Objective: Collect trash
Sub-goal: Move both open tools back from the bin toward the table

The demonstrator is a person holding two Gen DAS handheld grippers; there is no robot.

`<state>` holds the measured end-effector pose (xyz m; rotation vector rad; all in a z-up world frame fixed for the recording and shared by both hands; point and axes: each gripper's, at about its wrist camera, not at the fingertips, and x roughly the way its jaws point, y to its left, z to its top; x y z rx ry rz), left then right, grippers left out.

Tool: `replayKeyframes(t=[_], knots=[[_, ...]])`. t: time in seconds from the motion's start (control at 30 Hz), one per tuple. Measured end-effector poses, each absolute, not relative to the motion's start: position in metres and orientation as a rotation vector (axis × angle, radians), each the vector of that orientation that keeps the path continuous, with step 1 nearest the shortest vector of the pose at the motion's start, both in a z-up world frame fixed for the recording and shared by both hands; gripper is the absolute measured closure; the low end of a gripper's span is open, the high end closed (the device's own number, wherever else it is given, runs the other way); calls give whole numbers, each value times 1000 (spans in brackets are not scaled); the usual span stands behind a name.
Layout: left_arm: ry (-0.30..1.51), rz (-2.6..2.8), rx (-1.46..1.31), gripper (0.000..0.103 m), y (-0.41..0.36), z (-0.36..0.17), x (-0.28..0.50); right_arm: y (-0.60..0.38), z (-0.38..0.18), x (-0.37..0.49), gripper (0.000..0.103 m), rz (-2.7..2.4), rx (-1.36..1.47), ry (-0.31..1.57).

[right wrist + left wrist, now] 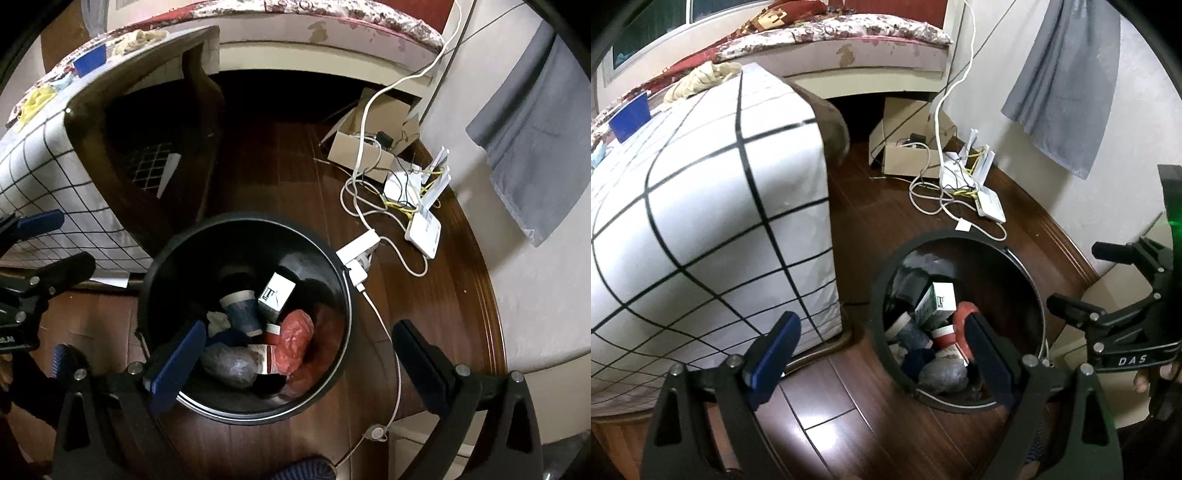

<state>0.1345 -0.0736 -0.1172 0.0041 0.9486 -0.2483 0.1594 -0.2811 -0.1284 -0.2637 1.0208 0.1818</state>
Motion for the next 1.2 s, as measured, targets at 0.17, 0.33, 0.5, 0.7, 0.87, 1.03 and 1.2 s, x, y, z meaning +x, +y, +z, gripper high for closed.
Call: replayKeyframes(t=[0.17,0.33,0.5,0.7,0.87,1.03,1.2], knots=[[942,-247,8,12,-75,-111,129,-279,-119,154,1,190,-264,1001],[925,-254,10,12,-79,-103,123,-276,-107,148,1,199,-264,973],[891,-247,12,9,-78,-89,120,-271,-93,145,1,207,-263,937],[843,-235,6,7,-68,-69,119,-259,-72,141,1,226,-266,883],[799,-208,0,6,-52,-51,119,-245,-59,142,1,249,-277,848],[751,-169,2,4,-28,-33,121,-227,-47,144,1,280,-284,811],[709,-112,-16,2,5,-18,124,-206,-35,149,1,309,-281,767]])
